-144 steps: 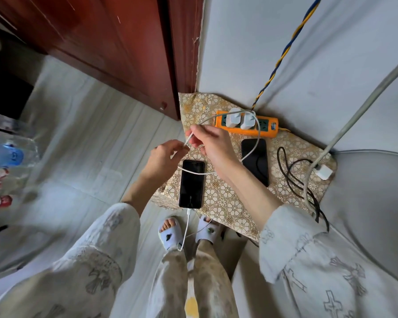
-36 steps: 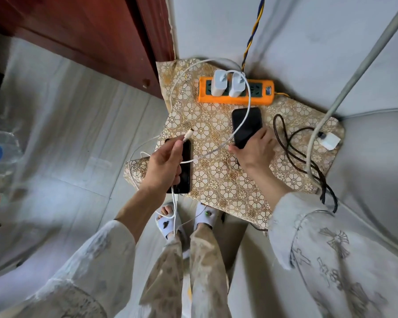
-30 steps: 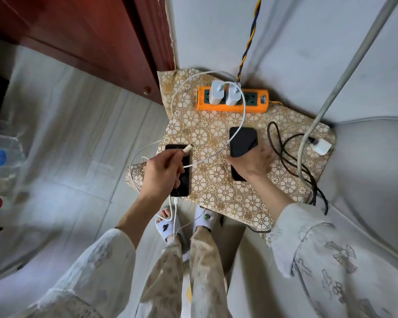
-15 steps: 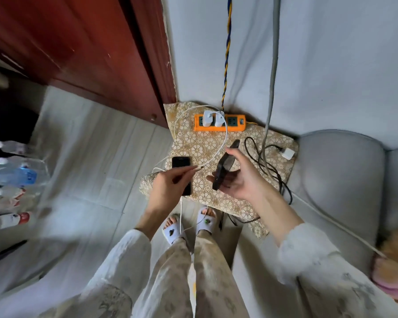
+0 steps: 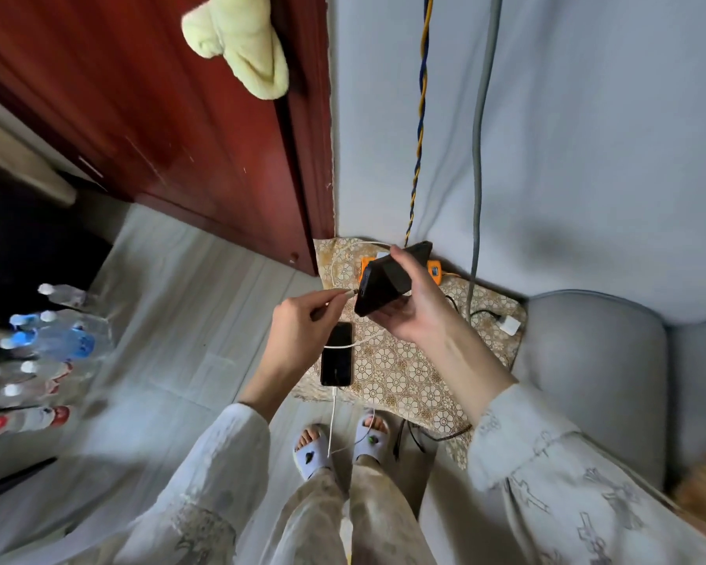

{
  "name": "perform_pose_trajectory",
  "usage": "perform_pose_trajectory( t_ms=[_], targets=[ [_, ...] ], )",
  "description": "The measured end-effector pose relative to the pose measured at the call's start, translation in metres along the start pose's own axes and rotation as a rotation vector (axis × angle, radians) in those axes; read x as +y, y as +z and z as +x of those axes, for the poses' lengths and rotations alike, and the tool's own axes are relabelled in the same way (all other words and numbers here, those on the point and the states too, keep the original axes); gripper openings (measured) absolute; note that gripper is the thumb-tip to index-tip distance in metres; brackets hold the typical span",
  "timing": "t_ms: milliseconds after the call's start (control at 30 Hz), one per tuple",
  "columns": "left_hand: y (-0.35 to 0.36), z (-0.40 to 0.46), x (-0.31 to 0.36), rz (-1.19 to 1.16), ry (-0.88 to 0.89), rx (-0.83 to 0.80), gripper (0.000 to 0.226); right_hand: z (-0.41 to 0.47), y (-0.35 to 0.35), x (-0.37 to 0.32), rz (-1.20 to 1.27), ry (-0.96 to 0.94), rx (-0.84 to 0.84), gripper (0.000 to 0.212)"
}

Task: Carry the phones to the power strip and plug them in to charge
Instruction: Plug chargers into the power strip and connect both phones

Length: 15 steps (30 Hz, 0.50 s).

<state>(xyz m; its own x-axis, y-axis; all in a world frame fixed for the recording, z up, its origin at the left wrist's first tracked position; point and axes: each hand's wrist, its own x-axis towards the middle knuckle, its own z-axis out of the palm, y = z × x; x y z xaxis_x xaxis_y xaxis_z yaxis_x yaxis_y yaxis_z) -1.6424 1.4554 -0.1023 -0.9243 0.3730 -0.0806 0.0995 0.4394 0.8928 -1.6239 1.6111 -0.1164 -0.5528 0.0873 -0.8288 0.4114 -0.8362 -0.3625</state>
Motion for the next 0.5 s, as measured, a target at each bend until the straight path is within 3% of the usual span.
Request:
perform_pose_trajectory(
  t_ms=[200, 500],
  targets=[
    [-0.004, -0.001, 0.002, -0.013, -0.040, 0.037, 0.017, 0.001, 0.010, 0.001, -0.023, -0.029, -0.017, 0.034],
    [-0.004, -0.001, -0.004, 0.159, -0.054, 0.084, 0.018, 0.007, 0.016, 0.010, -0.083, -0.102, 0.041, 0.038]
  ],
)
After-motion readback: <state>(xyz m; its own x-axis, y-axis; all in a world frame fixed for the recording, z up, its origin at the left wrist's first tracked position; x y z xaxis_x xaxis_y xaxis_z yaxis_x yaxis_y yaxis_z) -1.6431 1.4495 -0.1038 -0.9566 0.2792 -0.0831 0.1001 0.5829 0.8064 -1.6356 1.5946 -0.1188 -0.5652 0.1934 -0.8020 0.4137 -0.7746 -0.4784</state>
